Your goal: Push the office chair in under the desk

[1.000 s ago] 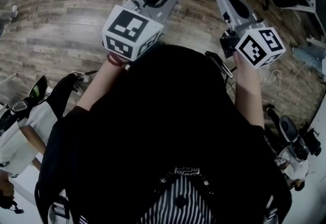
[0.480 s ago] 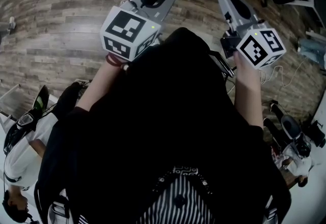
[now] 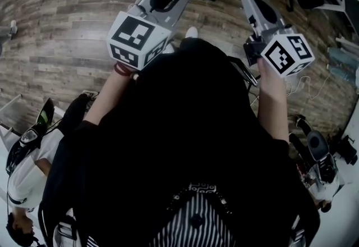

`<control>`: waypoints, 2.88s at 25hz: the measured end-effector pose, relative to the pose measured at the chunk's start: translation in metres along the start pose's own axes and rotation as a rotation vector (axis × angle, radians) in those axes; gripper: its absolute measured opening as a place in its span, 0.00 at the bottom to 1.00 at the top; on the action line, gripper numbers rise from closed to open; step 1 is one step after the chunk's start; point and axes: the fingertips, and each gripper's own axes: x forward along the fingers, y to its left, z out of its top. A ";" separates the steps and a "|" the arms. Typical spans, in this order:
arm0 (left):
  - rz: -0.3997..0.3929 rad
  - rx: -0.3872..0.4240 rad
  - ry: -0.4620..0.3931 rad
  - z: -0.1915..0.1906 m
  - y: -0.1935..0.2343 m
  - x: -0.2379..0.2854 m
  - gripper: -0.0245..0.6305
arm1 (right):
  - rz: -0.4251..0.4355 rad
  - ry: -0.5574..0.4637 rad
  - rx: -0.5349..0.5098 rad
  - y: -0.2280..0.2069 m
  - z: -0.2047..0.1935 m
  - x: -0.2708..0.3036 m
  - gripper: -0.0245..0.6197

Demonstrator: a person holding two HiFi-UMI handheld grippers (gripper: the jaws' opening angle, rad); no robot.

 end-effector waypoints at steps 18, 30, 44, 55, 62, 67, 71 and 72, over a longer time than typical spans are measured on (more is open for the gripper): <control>0.127 -0.024 0.026 0.026 0.060 0.083 0.05 | 0.000 -0.042 0.017 -0.120 0.053 0.015 0.04; 0.259 -0.046 0.081 0.013 0.092 0.113 0.13 | -0.092 -0.027 0.002 -0.199 0.056 0.024 0.04; 0.371 -0.085 0.124 0.003 0.165 0.115 0.54 | -0.120 0.041 -0.016 -0.223 0.053 0.070 0.41; 0.345 -0.058 0.159 0.016 0.216 0.150 0.61 | -0.137 0.105 -0.063 -0.243 0.063 0.105 0.50; 0.318 -0.054 0.170 0.014 0.227 0.164 0.61 | -0.148 0.115 -0.057 -0.248 0.063 0.121 0.50; 0.294 -0.056 0.169 0.014 0.227 0.175 0.59 | -0.126 0.109 -0.040 -0.248 0.063 0.124 0.50; 0.298 -0.033 0.178 0.019 0.230 0.183 0.56 | -0.124 0.113 -0.049 -0.249 0.065 0.125 0.49; 0.297 -0.028 0.179 0.020 0.232 0.186 0.56 | -0.126 0.116 -0.062 -0.250 0.066 0.126 0.49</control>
